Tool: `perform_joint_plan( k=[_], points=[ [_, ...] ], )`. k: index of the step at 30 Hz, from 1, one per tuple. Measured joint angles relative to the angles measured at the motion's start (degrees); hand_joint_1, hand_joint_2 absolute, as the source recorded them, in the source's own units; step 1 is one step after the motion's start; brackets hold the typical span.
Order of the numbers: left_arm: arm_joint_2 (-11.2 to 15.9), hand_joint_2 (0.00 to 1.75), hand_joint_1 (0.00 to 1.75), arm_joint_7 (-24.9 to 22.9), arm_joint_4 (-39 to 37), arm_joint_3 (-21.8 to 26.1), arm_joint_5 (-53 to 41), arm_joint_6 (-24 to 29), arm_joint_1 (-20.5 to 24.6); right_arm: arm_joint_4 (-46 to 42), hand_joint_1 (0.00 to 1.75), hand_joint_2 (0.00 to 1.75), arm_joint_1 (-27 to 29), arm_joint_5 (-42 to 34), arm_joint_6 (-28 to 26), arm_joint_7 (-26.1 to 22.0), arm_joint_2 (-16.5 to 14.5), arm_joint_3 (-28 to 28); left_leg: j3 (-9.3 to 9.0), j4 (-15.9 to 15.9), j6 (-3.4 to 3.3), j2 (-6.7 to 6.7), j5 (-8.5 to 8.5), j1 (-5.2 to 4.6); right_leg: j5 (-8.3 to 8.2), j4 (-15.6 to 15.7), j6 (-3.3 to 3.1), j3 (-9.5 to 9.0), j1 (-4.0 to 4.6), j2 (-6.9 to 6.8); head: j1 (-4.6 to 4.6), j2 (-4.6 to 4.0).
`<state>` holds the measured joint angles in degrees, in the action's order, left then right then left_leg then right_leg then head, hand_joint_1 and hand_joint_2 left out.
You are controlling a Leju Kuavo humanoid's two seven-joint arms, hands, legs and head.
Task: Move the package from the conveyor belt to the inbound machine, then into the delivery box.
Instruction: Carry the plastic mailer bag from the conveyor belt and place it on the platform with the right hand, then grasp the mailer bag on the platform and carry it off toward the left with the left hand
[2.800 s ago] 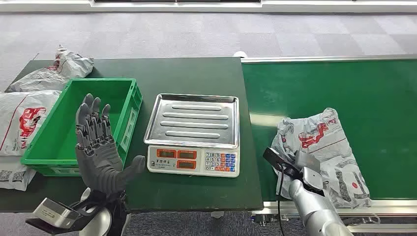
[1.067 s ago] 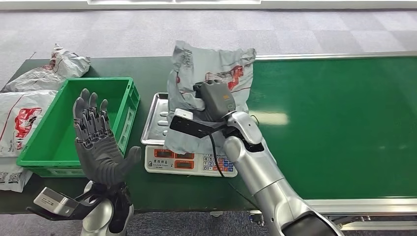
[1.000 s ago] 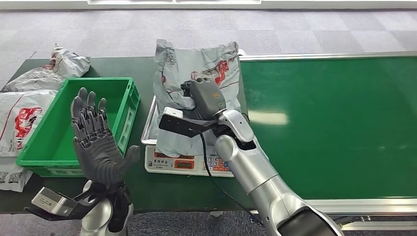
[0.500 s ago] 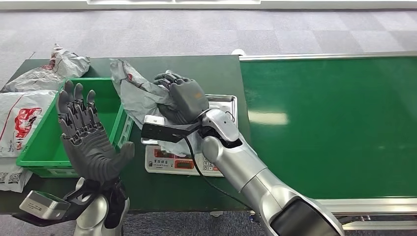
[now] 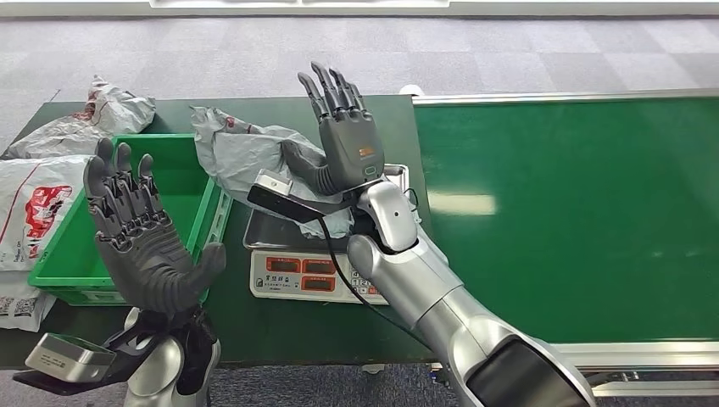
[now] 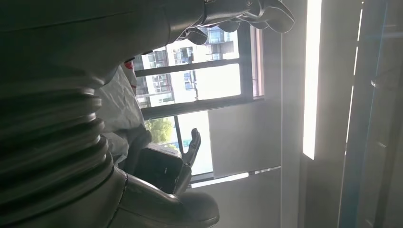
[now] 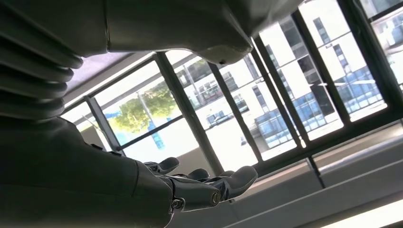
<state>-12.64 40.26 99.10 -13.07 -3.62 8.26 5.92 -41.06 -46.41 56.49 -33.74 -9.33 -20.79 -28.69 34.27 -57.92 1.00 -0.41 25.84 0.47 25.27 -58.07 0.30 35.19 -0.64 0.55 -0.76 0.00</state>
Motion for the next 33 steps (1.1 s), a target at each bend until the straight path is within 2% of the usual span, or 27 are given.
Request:
perform_joint_plan(
  k=[5, 11, 13, 16, 18, 20, 23, 26, 30, 33],
  points=[
    [-0.09, 1.75, 0.00, 0.00, 0.00, 0.00, -0.87, -0.21, -0.05, -1.61, 0.00, 0.00, 0.79, -1.11, -1.08, -0.45, 0.34, 3.52, -0.01, 0.00, 0.00, 0.00, 0.00, 0.00, 0.00, 0.00, 0.00, 0.00, 0.00, 0.00, 0.00, 0.00],
    [-0.42, 1.75, 0.00, 0.00, -0.03, 0.02, -2.01, -1.83, -0.51, -5.65, 0.00, 0.00, 3.17, -6.57, 0.09, -2.68, 0.94, 10.91, 0.00, 0.00, 0.00, 0.00, 0.01, 0.00, 0.00, 0.00, 0.00, 0.00, 0.00, -0.01, 0.01, 0.00],
    [-0.45, 1.75, 0.00, 0.00, -0.07, 0.03, -2.23, -2.22, -0.67, -6.63, 0.00, 0.00, 3.76, -10.16, 3.64, -3.53, 1.11, 13.14, 0.00, 0.00, -0.01, 0.00, 0.01, 0.00, 0.00, 0.00, 0.00, 0.01, 0.00, -0.01, 0.00, 0.00],
    [-0.48, 1.75, 0.00, 0.00, -0.18, 0.04, -2.55, -2.98, -0.76, -7.11, 0.00, 0.00, 4.40, -19.16, 13.14, -5.63, 1.22, 16.46, 0.00, 0.00, -0.01, -0.01, 0.01, 0.00, 0.00, 0.01, 0.00, 0.01, 0.00, -0.01, -0.01, 0.00],
    [-0.55, 1.75, 0.00, 0.00, -0.27, 0.05, -2.71, -3.37, -0.78, -6.93, 0.00, 0.00, 4.70, -21.92, 14.81, -6.96, 1.31, 18.50, 0.01, 0.00, -0.01, -0.02, 0.01, 0.00, 0.00, 0.01, 0.00, 0.01, 0.00, -0.02, -0.01, 0.00],
    [-0.69, 1.75, 0.00, -0.01, -0.46, 0.08, -3.29, -3.53, -0.80, -6.74, 0.00, 0.00, 4.92, -22.36, 12.24, -8.47, 1.39, 20.21, 0.01, 0.00, -0.01, -0.03, 0.00, 0.00, 0.00, 0.01, 0.00, 0.01, 0.00, -0.03, -0.01, 0.00],
    [-1.04, 1.75, 0.00, -0.55, -1.15, 0.19, -5.30, -3.66, -0.78, -8.40, 0.00, 0.00, 6.67, -21.75, 2.62, -12.77, 1.44, 22.20, 0.00, -0.02, -0.01, -0.04, 0.01, -0.01, 0.00, 0.01, 0.00, 0.01, 0.00, -0.02, 0.00, 0.00],
    [-1.20, 1.75, 0.00, -3.35, -2.95, 0.26, -11.81, -1.64, -0.43, -15.68, 0.00, 0.00, 10.80, -19.05, -4.72, -17.85, 1.33, 24.18, 0.02, -0.03, -0.03, -0.05, 0.03, -0.01, 0.01, 0.01, 0.00, 0.03, -0.01, -0.05, 0.00, 0.00],
    [-0.94, 1.75, 0.00, -10.75, -9.90, 0.18, -32.05, 6.08, 2.70, -30.55, 0.00, 1.75, 16.85, -16.82, -6.29, -22.19, 0.99, 27.54, 0.07, -0.05, -0.05, -0.21, 0.05, -0.04, 0.03, 0.04, 0.02, 0.06, -0.03, -0.20, 0.01, 0.00],
    [-0.28, 1.75, 0.00, -17.82, -19.01, -0.53, -49.29, 10.33, 7.29, -42.96, 0.00, 1.75, 20.67, -17.40, -6.44, -25.59, 0.83, 29.56, 0.08, -0.05, -0.05, -0.28, 0.04, -0.05, 0.01, 0.04, 0.02, 0.05, -0.04, -0.27, 0.01, 0.00]
  ],
)
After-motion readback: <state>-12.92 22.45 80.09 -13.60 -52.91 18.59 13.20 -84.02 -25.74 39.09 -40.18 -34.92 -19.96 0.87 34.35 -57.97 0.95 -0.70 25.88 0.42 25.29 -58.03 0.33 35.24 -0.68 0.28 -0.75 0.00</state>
